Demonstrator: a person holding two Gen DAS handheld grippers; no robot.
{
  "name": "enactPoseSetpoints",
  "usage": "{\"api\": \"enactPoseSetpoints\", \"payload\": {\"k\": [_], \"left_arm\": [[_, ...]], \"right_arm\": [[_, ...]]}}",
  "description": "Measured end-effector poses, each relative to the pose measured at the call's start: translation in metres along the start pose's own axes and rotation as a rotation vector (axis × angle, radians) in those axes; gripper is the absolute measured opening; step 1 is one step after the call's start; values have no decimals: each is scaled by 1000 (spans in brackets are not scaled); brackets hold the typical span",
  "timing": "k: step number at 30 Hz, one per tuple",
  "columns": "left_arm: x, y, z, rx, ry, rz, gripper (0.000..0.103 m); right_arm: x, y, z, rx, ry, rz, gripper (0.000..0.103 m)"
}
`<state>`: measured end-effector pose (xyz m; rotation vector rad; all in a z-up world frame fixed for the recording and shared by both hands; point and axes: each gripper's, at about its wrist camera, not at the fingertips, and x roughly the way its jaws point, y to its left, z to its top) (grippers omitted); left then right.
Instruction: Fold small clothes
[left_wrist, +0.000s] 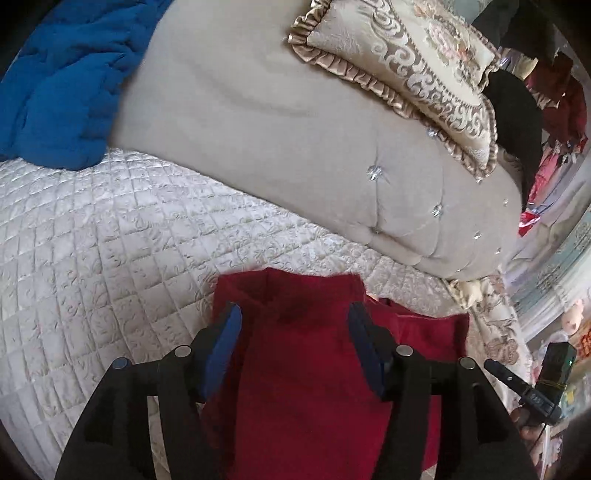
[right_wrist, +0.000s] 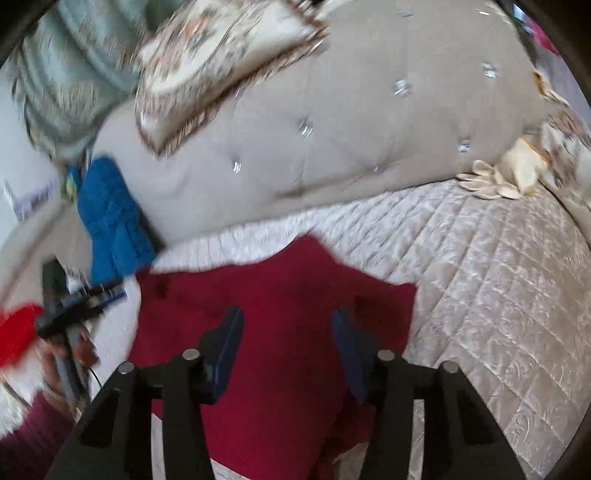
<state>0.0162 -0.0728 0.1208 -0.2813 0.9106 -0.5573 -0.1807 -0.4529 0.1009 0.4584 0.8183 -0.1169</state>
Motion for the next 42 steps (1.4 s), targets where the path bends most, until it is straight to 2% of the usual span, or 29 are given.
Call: {"api": "enactPoseSetpoints", "payload": {"k": [4,6,8,11,13,15,18,20,22,24,28,30,35,39,42], "left_arm": [[29,-8,-8,44,62,71,38],[52,-6,-12,44,112,145,38],[69,4,-11,4,138,183,38],[89,23,-7,-79,171,207,38],[96,31,-5,-120,180,207,43],[96,35,-5,-142,187,195,43],[84,30,-8,-106,169,199,43],[69,26,-11,-80,150,210,43],[55,26,-15,-77,139,211,43],[39,24,-22,-65,120,220,43],[14,22,-46,-38,95,246,43],[8,22,-58,-28,95,252,43],[6,23,-80,-40,82,270,43],[15,30,-88,-83,94,225,43],[20,37,-90,-94,91,205,43]], "right_arm": [[48,11,14,-53,47,-79,46],[72,7,21,-57,67,-159,46],[95,-4,28,-36,96,-225,46],[121,-18,28,5,139,-237,45],[118,-15,27,-20,123,-246,46],[109,-10,26,-26,119,-243,46],[81,-3,21,-16,92,-213,47],[59,3,15,-29,65,-181,51],[40,10,5,-55,53,-188,52],[34,8,-7,-45,65,-206,52],[56,-3,-26,-63,204,-289,53],[48,9,-18,-70,180,-315,53],[39,67,7,-115,85,-216,57],[76,122,15,-169,128,-69,57],[110,162,18,-245,145,-31,56]]}}
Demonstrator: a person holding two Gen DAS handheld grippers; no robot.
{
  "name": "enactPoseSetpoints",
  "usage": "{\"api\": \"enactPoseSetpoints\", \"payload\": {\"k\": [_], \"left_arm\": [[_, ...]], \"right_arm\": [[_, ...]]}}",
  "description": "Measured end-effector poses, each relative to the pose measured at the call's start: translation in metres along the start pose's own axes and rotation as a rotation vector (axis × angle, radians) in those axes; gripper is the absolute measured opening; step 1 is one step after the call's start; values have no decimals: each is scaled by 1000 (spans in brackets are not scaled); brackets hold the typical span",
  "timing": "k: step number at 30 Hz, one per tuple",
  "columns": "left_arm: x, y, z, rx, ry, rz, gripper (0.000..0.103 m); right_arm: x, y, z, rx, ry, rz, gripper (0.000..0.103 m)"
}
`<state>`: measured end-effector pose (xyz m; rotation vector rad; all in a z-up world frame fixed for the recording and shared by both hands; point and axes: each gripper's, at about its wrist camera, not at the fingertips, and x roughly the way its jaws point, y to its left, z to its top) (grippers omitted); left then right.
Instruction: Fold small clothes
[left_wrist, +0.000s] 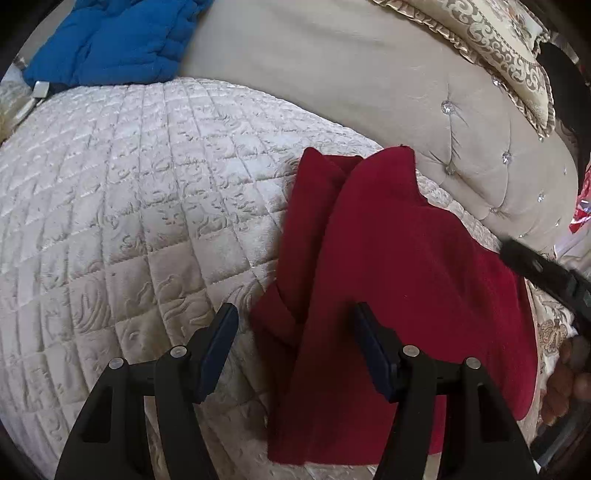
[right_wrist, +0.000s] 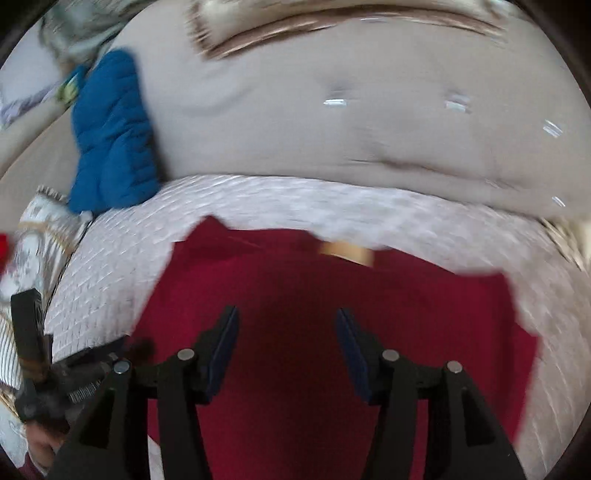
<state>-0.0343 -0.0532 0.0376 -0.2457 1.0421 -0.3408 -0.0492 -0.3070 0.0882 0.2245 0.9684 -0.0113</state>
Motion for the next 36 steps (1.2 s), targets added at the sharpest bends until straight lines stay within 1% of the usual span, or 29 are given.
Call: {"api": "enactPoseSetpoints", "payload": {"k": [3,7,10,13,15,17,19,21,24,27,29,30,32,34,35,36], "left_arm": [[4,3,1,6,-6,-22,44],[7,4,3,19,-12,-39,45],[8,6,3,31,-18,-53,46],[10,8,6,36,-19,-66,46],[11,10,6,36,-21,-74,46],[10,11,4,39,-22,-77,46],[10,12,5,40,-22,-81,46],[9,14,5,33,-22,-89,46],[5,22,6,3,-21,-110,46],[1,32,7,-32,-23,-126,46],[0,32,6,-40,-23,-132,46],[-1,33,6,-41,-24,-131,46],[-2,31,5,-28,-29,-123,46],[-1,31,5,-22,-30,-121,46],[-1,31,5,-21,-30,-122,46],[0,32,6,-22,-30,-125,46]], "right_arm": [[34,33,18,-57,24,37,52],[69,56,38,-97,42,14,47],[92,61,50,-74,44,-11,46],[126,60,55,-28,100,-22,46],[140,63,55,-27,102,-43,46],[144,70,54,-62,100,-75,48],[139,73,54,-82,104,-81,49],[128,71,55,-73,113,-60,49],[103,64,61,-41,77,-34,49],[87,65,67,-63,56,-19,52],[90,75,70,-112,79,3,52],[94,84,69,-157,98,4,52],[104,99,64,-233,124,-1,52],[120,114,56,-324,181,-19,52],[128,118,52,-352,199,-44,44],[135,122,49,-385,208,-82,33]]}}
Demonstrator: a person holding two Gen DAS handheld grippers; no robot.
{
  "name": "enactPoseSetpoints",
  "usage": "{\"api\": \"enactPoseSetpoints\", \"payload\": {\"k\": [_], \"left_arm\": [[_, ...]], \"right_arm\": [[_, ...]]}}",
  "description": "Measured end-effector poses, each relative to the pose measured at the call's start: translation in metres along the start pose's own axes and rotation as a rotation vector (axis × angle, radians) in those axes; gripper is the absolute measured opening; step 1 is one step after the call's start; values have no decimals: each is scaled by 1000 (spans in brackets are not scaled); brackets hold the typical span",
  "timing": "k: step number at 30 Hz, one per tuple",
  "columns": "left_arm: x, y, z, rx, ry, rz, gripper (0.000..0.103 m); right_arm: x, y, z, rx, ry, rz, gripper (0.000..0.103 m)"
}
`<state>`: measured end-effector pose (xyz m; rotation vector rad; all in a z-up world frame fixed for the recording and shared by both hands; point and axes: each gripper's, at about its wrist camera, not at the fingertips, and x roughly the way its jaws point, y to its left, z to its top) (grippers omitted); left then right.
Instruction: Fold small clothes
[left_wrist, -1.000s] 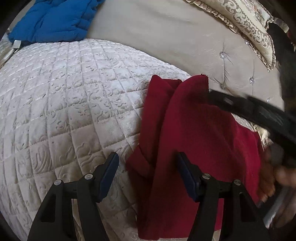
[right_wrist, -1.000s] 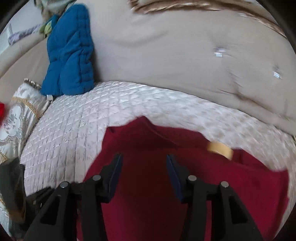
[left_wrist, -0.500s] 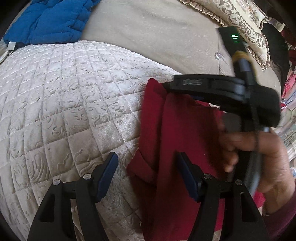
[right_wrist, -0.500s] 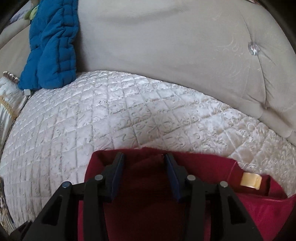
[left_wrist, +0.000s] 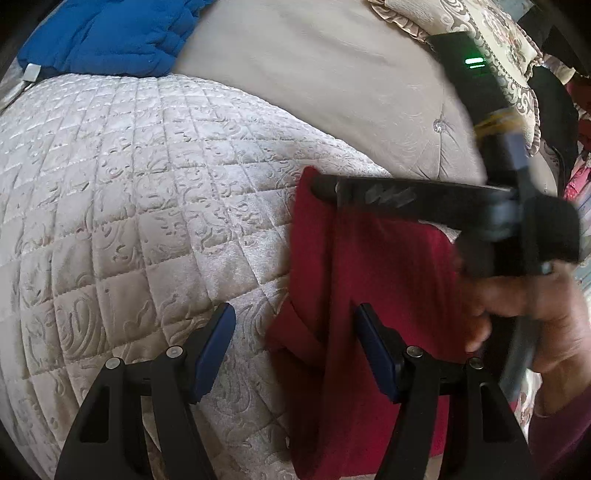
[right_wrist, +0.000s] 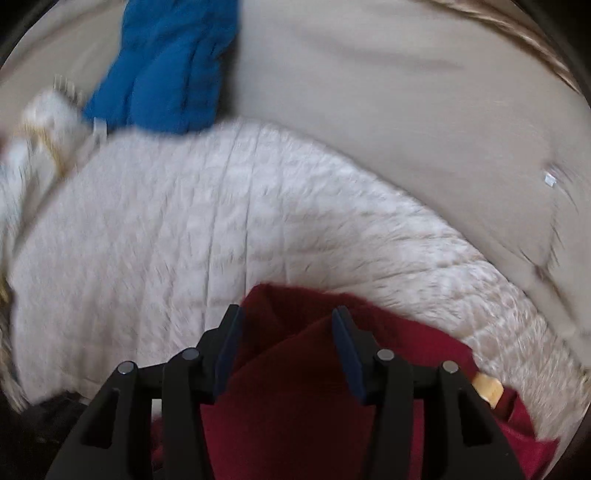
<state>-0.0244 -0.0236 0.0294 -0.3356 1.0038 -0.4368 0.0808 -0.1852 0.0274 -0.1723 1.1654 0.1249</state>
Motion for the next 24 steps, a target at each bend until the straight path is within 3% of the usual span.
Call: {"api": "enactPoseSetpoints", "payload": {"k": [1,3,7,10,12,14,16,24], "left_arm": [[1,0,1,-1,0,-2,46],[0,-1,1,-1,0,-5,46],[1,-4,0,13,-5,7,46],[0,-4,0,12,-5,3,47],[0,-3,0,10,-5,2,47],[-1,-3,1,12,-6,4,47],[2,-5,2,12,-7,5,47],[1,-6,0,9,-11,5,47]], "right_arm": [[2,2,0,-16,-7,-18,19],[-1,-3,3,39,-31,22,4],[14,-8,0,127,-16,35,3],[-2,-2,-2,103,-42,49,4],[-19,-7,-6,137,-69,63,13],[-39,-12,-13,148,-94,50,32],[-51,-16,-20,145,-94,17,38],[-52,-49,-59,241,-53,-19,38]]}}
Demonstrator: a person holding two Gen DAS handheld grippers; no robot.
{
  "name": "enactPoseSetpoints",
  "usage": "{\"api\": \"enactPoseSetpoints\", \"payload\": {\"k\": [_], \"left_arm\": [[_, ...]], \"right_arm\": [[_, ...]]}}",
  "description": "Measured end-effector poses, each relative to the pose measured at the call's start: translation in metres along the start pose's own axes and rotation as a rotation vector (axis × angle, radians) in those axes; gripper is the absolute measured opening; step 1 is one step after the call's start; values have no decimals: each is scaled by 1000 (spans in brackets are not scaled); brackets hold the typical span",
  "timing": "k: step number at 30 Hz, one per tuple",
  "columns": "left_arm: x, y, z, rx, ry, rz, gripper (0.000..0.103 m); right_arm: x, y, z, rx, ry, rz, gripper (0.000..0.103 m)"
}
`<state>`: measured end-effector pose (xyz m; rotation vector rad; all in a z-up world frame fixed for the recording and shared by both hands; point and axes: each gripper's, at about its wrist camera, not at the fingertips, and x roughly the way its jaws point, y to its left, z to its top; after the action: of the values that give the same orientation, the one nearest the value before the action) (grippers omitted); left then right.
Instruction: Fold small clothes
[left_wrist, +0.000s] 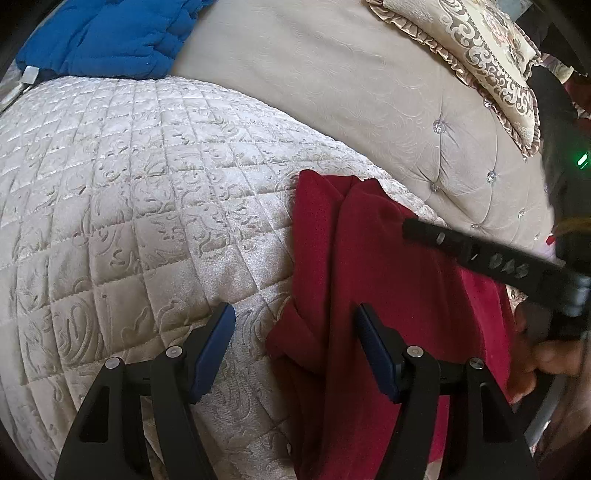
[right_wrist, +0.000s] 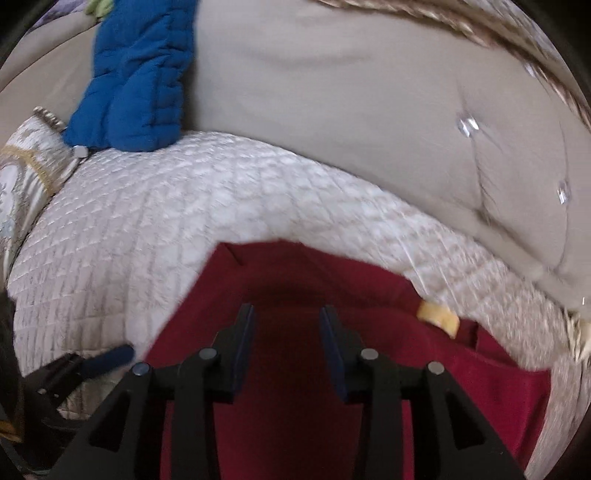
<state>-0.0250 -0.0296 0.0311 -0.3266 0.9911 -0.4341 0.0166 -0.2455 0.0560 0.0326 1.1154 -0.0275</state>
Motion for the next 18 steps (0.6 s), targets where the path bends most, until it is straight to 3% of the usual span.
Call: {"api": "enactPoseSetpoints", "payload": {"k": [6,7,10,18], "left_arm": [[3,-1,0,1,-5,1,48],[3,-1,0,0,-5,1,48],[3,-1,0,-3,-4,-4,48],[2,3,2,-22,-5,-20,50]], "right_arm": [[22,-21,-6,131,60,94,43],[20,-22,-4,141,72,113,48],[14,-22,-2,149,77,125,55],[0,-10,0,124,37,163,57]]}}
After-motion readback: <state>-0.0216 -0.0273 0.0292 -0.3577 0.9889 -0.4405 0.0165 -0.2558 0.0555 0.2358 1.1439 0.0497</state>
